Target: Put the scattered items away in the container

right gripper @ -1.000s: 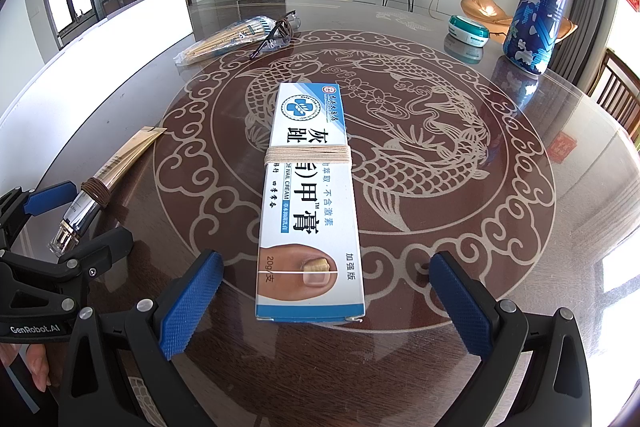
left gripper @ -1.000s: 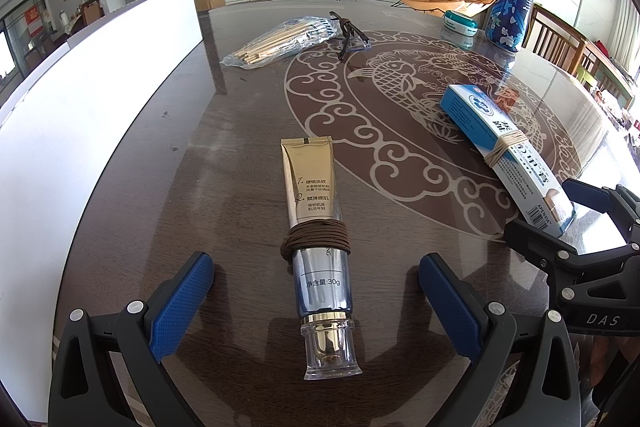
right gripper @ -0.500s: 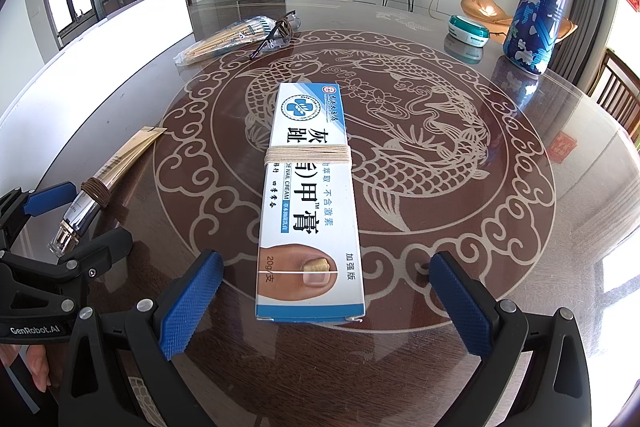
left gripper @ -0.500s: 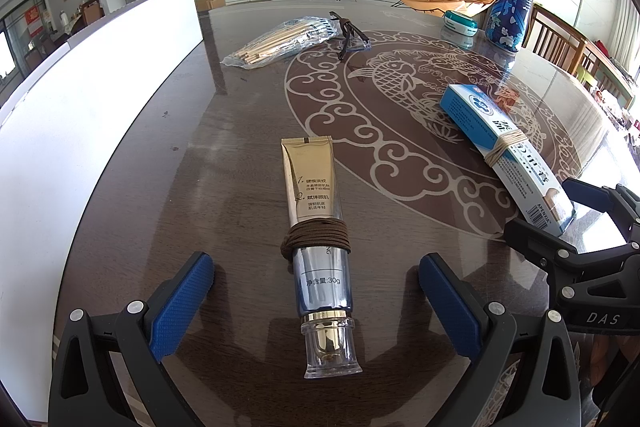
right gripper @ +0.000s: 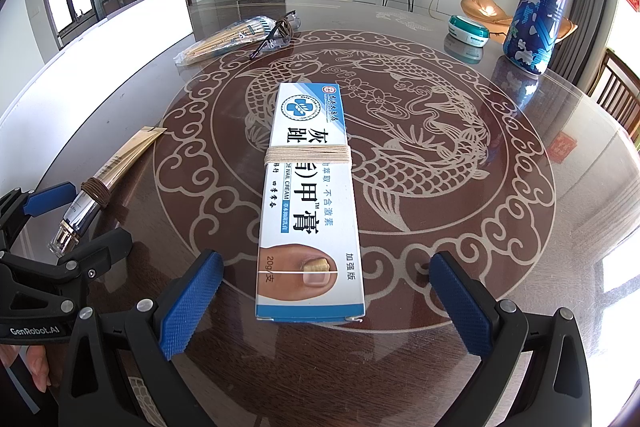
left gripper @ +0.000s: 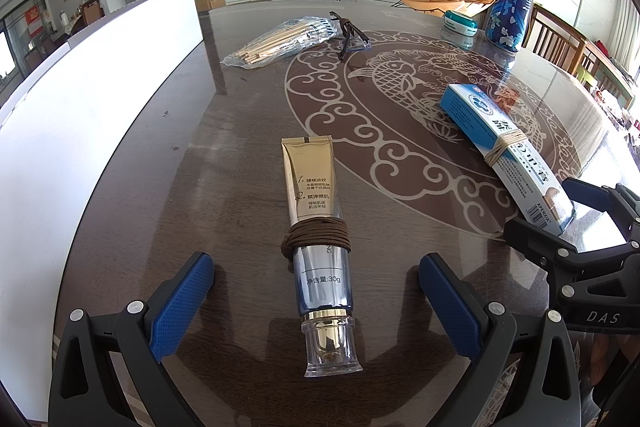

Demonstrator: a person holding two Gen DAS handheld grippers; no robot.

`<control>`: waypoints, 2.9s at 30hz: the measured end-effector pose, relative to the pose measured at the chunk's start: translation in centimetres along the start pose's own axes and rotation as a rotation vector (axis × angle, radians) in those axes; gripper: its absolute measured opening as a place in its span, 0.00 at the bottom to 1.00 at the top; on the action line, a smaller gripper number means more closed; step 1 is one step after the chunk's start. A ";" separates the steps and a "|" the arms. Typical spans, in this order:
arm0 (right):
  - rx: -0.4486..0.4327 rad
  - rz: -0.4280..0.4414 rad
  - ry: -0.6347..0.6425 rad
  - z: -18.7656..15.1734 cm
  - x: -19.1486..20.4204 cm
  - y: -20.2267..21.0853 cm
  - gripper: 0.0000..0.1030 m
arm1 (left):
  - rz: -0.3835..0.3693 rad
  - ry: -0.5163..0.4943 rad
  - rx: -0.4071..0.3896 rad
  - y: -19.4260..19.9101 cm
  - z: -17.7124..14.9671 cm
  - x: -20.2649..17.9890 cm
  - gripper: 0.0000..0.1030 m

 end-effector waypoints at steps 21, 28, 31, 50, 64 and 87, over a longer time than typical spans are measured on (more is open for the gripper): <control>0.000 0.000 0.000 0.0 0.0 0.0 1.00 | 0.000 0.000 0.000 0.0 0.0 0.0 1.00; 0.000 0.000 0.000 0.0 0.0 0.0 1.00 | -0.039 -0.049 0.011 0.6 -0.8 -0.2 1.00; 0.000 0.000 0.000 0.0 0.0 0.0 1.00 | -0.050 -0.070 0.004 1.6 -2.4 0.3 1.00; 0.310 0.101 0.007 5.3 1.1 -0.8 0.81 | -0.093 -0.092 0.094 0.2 1.5 -0.2 0.28; 0.345 0.104 0.119 4.2 3.6 2.8 0.40 | -0.111 -0.056 -0.030 6.5 2.2 2.0 0.28; 0.227 0.560 0.339 5.4 41.6 12.5 0.40 | 0.154 0.377 -0.006 14.9 -8.1 34.1 0.28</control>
Point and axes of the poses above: each gripper's, at about its wrist camera, not at the fingertips, and y roughly against the way its jaws point, x to its left, z to its top, the point moved 10 cm from there along -y, roughly the way its jaws point, and after that the axes turned 15 degrees about -y, right-handed, at the moved point
